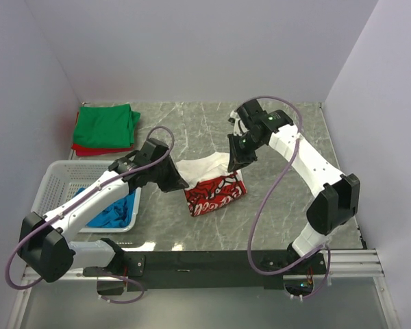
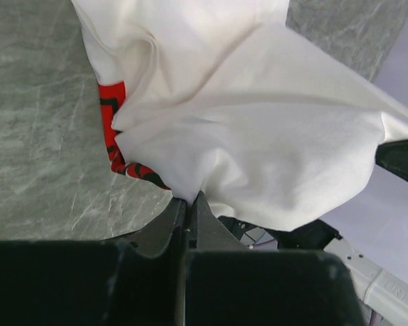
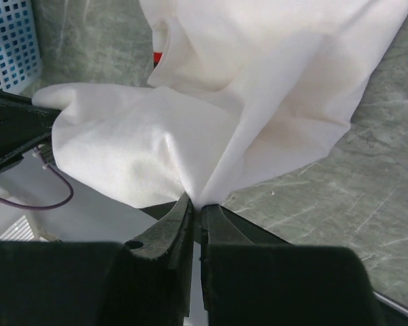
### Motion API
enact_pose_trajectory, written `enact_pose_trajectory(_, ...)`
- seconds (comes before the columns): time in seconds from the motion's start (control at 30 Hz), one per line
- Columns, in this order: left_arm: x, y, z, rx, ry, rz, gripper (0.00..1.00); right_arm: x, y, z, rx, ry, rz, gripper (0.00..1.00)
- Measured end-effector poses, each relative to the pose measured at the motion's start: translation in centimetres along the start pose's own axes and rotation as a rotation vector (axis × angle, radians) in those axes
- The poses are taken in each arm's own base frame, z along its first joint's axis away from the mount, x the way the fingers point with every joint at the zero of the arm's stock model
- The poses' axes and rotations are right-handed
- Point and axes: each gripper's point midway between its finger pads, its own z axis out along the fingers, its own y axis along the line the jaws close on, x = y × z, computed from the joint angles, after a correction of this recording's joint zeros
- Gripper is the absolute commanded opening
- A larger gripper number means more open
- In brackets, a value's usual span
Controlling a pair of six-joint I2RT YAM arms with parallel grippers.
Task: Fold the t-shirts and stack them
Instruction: Fold the tshirt
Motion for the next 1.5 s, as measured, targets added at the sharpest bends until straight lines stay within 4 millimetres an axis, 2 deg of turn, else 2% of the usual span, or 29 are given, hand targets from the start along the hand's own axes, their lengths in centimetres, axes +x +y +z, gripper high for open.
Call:
enact_pose_trajectory(0.1, 0.6, -0.4, -0.5, 0.025, 0.030, 0.030, 0.00, 0.7, 0.1, -0.2, -0.016, 0.006, -0.002, 0.00)
enact_pose_trajectory(0.17, 1.3, -0.4, -1.0, 0.041, 0.062, 0.051, 0.00, 2.4, -0.2, -0.1, -0.018, 0.031, 0.002, 0.00)
enact_pose_trajectory(0.3, 3.7, 0.3, -2.4, 0.062, 0.130, 0.095, 0.01, 8.1, -0.1, -0.6, -0.023, 0.111, -0.018, 0.00)
enact_pose_trajectory(0.4, 6.5, 1.4, -3.8, 0.063, 0.201, 0.135, 0.00, 13.3, 0.4, -1.5, -0.052, 0.169, -0.042, 0.00)
enact_pose_trajectory(0.47, 8.1, 1.9, -4.9, 0.069, 0.243, 0.151, 0.01, 15.7, 0.6, -2.4, -0.068, 0.189, -0.044, 0.00)
enact_pose_trajectory(0.53, 9.8, 2.0, -6.0, 0.087, 0.288, 0.175, 0.01, 17.2, 1.0, -3.4, -0.091, 0.196, -0.039, 0.00)
enact_pose_trajectory(0.8, 15.3, 2.2, -10.2, 0.110, 0.414, 0.208, 0.01, 19.8, 3.4, -6.2, -0.196, 0.191, -0.046, 0.00)
enact_pose_trajectory(0.9, 16.0, 1.6, -11.5, 0.119, 0.424, 0.201, 0.01, 20.6, 3.9, -7.2, -0.223, 0.187, -0.032, 0.00)
enact_pose_trajectory(1.0, 15.5, 0.7, -12.1, 0.140, 0.384, 0.175, 0.01, 20.8, 3.8, -7.5, -0.218, 0.181, -0.011, 0.00)
enact_pose_trajectory(1.13, 14.6, -0.2, -11.0, 0.155, 0.323, 0.128, 0.01, 20.7, 3.7, -7.2, -0.194, 0.186, 0.026, 0.00)
enact_pose_trajectory(1.37, 13.7, -0.7, -6.0, 0.096, 0.263, 0.087, 0.01, 19.3, 3.3, -6.2, -0.152, 0.166, 0.070, 0.00)
enact_pose_trajectory(1.5, 12.0, -0.4, -4.2, 0.056, 0.215, 0.055, 0.01, 17.6, 2.8, -5.6, -0.138, 0.129, 0.109, 0.00)
